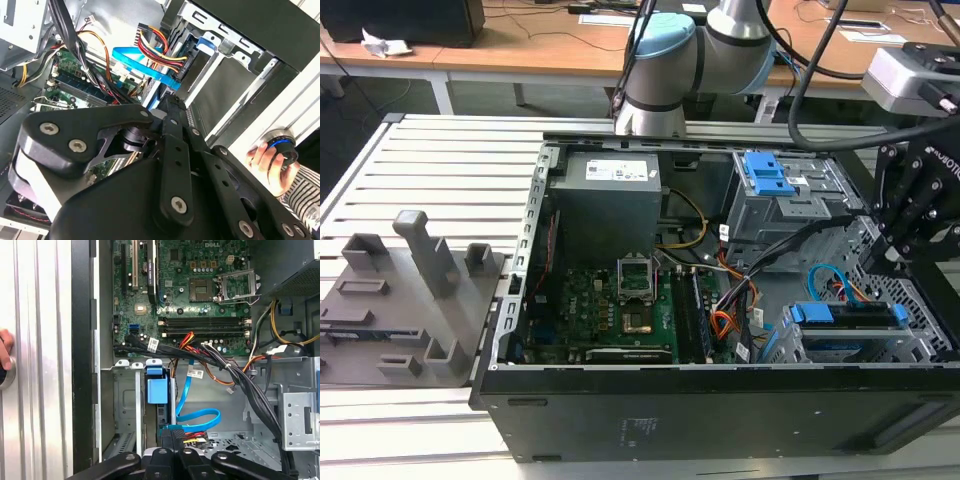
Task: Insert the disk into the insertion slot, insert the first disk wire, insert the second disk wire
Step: 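Insert the second disk wire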
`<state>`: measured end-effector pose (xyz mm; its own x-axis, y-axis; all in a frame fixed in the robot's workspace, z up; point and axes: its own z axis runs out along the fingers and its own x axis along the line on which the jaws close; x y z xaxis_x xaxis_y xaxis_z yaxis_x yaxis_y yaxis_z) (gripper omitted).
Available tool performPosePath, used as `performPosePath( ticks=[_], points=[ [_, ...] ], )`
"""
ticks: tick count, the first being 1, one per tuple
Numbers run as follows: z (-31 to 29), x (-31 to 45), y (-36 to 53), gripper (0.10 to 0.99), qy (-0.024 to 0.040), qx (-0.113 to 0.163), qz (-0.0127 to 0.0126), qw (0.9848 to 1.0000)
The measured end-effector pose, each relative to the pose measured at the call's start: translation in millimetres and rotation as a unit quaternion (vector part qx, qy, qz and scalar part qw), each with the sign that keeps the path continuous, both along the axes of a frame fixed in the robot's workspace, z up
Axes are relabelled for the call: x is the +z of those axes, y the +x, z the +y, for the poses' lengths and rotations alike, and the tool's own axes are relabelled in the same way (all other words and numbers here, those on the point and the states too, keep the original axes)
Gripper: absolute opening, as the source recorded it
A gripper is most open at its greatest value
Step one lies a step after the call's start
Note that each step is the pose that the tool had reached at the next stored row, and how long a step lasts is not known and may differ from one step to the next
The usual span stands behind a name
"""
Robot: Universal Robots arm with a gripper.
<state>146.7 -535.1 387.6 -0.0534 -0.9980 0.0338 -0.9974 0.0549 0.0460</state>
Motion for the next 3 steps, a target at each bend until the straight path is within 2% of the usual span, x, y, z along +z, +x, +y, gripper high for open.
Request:
performPosePath(
  ticks=[3],
  points=[
    [0.0,0.0,0.0,0.106,0.0000,0.000,0.0000,1.0000]
  ],
)
